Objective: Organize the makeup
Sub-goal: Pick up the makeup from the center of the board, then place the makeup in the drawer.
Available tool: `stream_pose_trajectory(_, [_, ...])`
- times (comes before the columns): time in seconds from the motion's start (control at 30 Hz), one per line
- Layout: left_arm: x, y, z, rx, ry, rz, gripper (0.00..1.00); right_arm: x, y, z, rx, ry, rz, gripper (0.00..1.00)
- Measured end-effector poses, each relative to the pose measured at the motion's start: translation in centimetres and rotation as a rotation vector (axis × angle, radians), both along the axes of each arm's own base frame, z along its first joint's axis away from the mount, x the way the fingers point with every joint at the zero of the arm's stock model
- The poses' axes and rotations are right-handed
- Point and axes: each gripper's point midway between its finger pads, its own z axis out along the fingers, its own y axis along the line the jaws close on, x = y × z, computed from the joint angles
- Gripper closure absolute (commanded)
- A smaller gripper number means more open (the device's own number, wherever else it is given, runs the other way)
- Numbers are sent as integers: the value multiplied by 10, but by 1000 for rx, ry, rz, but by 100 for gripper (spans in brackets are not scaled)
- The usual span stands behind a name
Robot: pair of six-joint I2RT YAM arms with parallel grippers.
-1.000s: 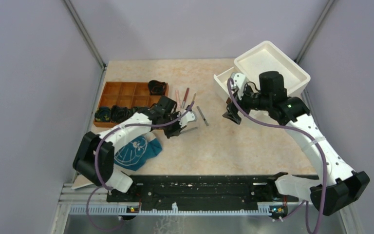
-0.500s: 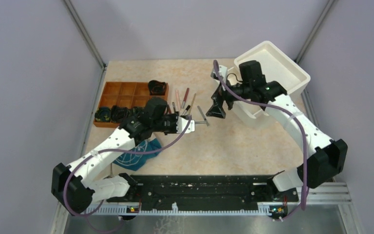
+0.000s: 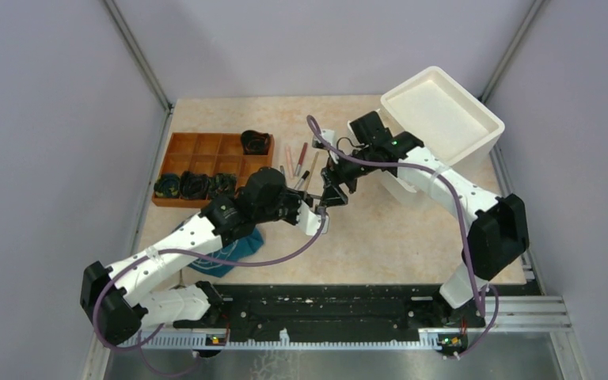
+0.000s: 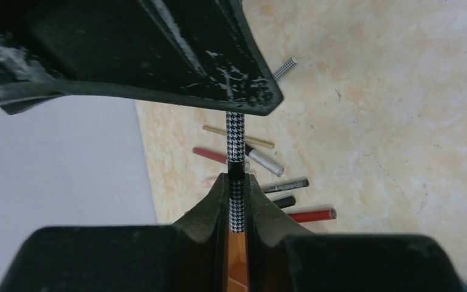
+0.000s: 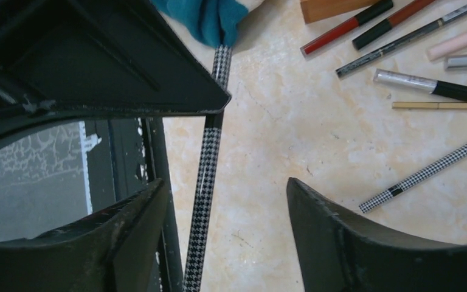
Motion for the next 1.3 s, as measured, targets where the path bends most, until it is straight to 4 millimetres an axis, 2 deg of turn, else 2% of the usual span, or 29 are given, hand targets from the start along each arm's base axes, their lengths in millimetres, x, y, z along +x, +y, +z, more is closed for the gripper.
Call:
stream_pose_trajectory(0.2, [6, 1, 3, 26, -63, 14, 100, -11, 2, -16, -32, 57, 43, 63])
stream_pose_trajectory(0.3, [7, 4, -2, 49, -75, 20, 100, -14, 0, -23, -54, 83, 52, 83])
stream_pose_trajectory(0.33, [7, 5, -4, 55, -77, 22, 95, -14, 0, -23, -55, 82, 52, 90])
stream_pose_trajectory(0.4, [7, 6, -5, 62, -79, 28, 71, -12, 0, -20, -61, 75, 50, 100])
stream_pose_trajectory(0.43, [8, 6, -4, 59, -82, 32, 50, -10, -1, -19, -67, 64, 44, 100])
stream_pose_trajectory(0.5, [9, 6, 0, 43, -89, 46, 19, -7, -1, -17, -71, 52, 40, 100])
stream_pose_trajectory(0.53, [9, 7, 2, 27, -81, 64, 7, -6, -1, -15, -71, 43, 38, 100])
stream_pose_trajectory(0.57, [9, 8, 4, 13, -78, 81, 2, -5, -1, -13, -73, 31, 35, 100])
stream_pose_trajectory(0.77, [1, 19, 24, -117, -65, 141, 1, 6, -14, 2, -111, -86, -30, 100])
stream_pose_trajectory(0.9, [-5, 25, 46, -236, -36, 154, 1, 19, -32, 30, -115, -200, -119, 100])
stream_pose_trajectory(1.0, [-7, 30, 54, -300, 1, 167, 1, 35, -56, 57, -95, -279, -233, 100])
stream_pose_trajectory(1.1, [-5, 34, 55, -335, 37, 189, 1, 59, -95, 84, -84, -353, -403, 100])
stream_pose_trajectory(1.2, [-3, 36, 54, -351, 63, 207, 1, 77, -133, 102, -113, -426, -562, 100])
stream_pose_trajectory(1.3, [-2, 36, 50, -356, 84, 220, 1, 86, -152, 108, -146, -472, -652, 100])
